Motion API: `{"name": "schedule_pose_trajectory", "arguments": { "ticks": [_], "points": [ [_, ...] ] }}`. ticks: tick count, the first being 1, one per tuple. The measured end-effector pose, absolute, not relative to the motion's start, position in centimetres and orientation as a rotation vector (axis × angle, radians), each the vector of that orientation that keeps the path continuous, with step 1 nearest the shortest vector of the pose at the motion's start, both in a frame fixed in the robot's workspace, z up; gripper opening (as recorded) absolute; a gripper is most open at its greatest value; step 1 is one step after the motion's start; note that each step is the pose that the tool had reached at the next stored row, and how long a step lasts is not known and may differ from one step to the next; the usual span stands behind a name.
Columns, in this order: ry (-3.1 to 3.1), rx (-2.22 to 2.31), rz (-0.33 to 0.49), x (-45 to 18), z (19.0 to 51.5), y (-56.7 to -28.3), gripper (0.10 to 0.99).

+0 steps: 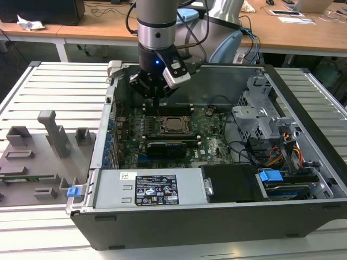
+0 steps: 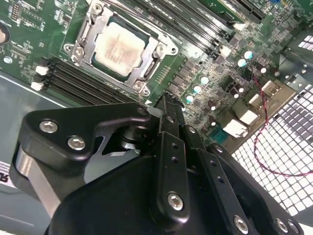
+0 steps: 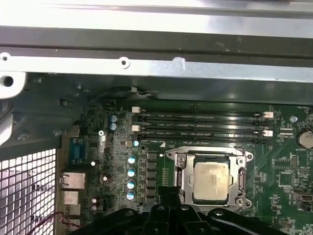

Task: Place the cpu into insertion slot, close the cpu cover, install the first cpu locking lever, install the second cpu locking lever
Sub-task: 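Install the first cpu locking lever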

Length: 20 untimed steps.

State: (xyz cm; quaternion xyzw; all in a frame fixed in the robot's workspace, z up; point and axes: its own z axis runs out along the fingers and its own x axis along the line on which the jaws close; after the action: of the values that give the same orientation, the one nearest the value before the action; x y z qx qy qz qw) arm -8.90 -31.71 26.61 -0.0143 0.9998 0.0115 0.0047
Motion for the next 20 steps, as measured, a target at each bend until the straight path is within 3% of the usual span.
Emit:
{"name": "schedule_pose_trajectory", "arguments": {
  "ticks": [20],
  "points": [
    [3.131, -0.045, 0.064, -10.4, 26.1, -29.4, 0.106]
  ]
}}
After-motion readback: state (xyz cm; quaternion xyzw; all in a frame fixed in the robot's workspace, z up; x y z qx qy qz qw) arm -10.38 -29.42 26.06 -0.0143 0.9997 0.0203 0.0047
